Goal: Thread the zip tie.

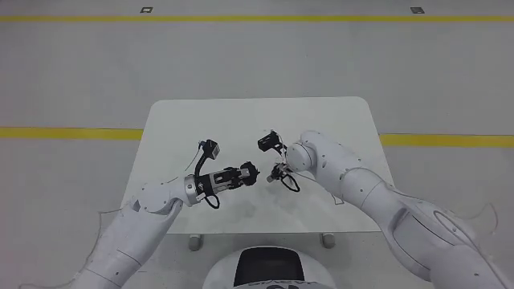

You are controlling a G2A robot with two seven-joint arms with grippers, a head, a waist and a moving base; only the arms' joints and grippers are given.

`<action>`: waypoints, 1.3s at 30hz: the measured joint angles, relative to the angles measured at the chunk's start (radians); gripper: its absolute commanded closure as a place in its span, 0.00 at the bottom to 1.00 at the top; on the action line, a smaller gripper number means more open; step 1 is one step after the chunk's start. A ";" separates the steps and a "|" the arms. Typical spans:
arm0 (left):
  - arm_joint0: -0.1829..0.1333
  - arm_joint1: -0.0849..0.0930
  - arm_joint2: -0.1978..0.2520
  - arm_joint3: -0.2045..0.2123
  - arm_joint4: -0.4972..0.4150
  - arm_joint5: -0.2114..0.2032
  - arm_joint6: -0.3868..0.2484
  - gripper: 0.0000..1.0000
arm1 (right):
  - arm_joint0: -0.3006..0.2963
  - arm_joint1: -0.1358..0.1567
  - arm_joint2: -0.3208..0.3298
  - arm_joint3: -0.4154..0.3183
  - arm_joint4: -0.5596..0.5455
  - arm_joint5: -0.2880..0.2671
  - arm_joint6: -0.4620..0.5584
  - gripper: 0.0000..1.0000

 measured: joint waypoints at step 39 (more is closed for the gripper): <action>0.000 0.000 0.000 0.000 0.000 0.000 0.000 1.00 | 0.021 -0.115 -0.007 0.238 -0.073 -0.003 0.008 0.85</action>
